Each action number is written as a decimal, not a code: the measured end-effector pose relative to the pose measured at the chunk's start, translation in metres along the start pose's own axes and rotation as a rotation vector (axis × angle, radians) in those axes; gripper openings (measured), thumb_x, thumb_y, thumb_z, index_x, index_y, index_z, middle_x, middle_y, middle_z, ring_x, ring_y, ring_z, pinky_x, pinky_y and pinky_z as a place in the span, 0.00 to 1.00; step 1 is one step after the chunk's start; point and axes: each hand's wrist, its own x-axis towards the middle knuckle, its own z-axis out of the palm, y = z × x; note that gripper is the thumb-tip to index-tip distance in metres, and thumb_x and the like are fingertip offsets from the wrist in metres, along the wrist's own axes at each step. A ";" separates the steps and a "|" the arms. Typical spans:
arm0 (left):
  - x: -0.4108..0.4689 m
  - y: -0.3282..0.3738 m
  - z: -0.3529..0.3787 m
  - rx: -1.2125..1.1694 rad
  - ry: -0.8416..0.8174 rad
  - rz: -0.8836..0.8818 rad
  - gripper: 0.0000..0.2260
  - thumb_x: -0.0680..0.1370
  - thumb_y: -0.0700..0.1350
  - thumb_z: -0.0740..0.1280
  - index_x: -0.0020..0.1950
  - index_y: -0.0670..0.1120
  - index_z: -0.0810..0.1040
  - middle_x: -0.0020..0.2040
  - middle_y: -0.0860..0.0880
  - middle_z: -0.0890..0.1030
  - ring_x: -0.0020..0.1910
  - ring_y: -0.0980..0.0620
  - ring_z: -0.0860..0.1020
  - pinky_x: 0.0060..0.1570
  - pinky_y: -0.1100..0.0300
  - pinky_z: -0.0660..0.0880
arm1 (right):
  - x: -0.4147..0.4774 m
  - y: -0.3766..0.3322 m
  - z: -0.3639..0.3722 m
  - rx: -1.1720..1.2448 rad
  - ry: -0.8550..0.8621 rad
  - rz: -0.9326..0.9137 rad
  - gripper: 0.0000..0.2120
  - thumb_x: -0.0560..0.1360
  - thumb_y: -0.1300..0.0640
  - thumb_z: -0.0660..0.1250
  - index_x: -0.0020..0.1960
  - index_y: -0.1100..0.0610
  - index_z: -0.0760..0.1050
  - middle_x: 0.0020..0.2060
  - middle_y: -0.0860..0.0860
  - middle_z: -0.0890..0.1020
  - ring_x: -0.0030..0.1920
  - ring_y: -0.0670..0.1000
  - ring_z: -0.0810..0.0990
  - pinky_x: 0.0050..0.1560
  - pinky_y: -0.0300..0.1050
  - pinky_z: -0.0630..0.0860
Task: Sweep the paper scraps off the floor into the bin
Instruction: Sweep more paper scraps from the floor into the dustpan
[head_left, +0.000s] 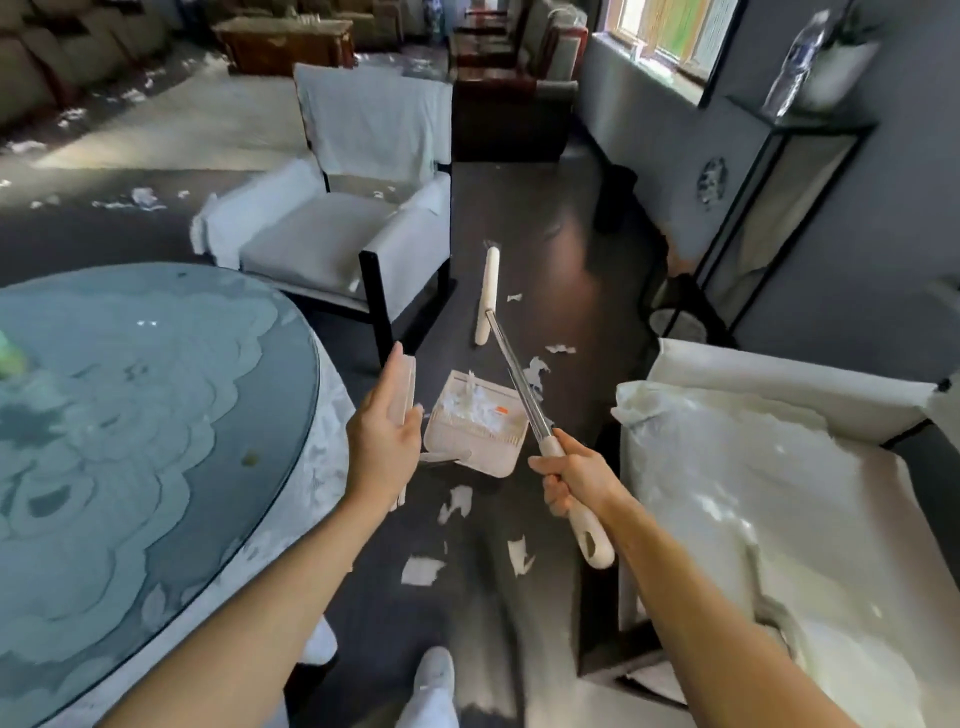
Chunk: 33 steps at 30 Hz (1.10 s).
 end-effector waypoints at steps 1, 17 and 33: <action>0.031 -0.007 0.010 0.003 -0.016 0.002 0.30 0.75 0.30 0.65 0.75 0.47 0.62 0.68 0.59 0.65 0.67 0.60 0.65 0.60 0.82 0.56 | 0.023 -0.022 0.001 0.002 0.009 -0.001 0.32 0.77 0.68 0.63 0.76 0.47 0.60 0.30 0.52 0.73 0.22 0.45 0.67 0.21 0.36 0.69; 0.502 -0.108 0.274 0.026 -0.048 -0.049 0.30 0.76 0.31 0.64 0.75 0.49 0.63 0.68 0.62 0.65 0.66 0.69 0.62 0.61 0.81 0.55 | 0.429 -0.352 -0.083 0.194 0.086 -0.055 0.29 0.78 0.70 0.60 0.74 0.52 0.60 0.20 0.49 0.67 0.19 0.43 0.64 0.18 0.34 0.64; 0.972 -0.210 0.490 0.045 -0.122 0.066 0.31 0.75 0.32 0.65 0.76 0.48 0.61 0.67 0.56 0.70 0.63 0.49 0.74 0.60 0.62 0.69 | 0.803 -0.685 -0.116 0.271 0.161 -0.121 0.18 0.78 0.71 0.59 0.56 0.48 0.66 0.30 0.52 0.66 0.21 0.43 0.64 0.19 0.34 0.63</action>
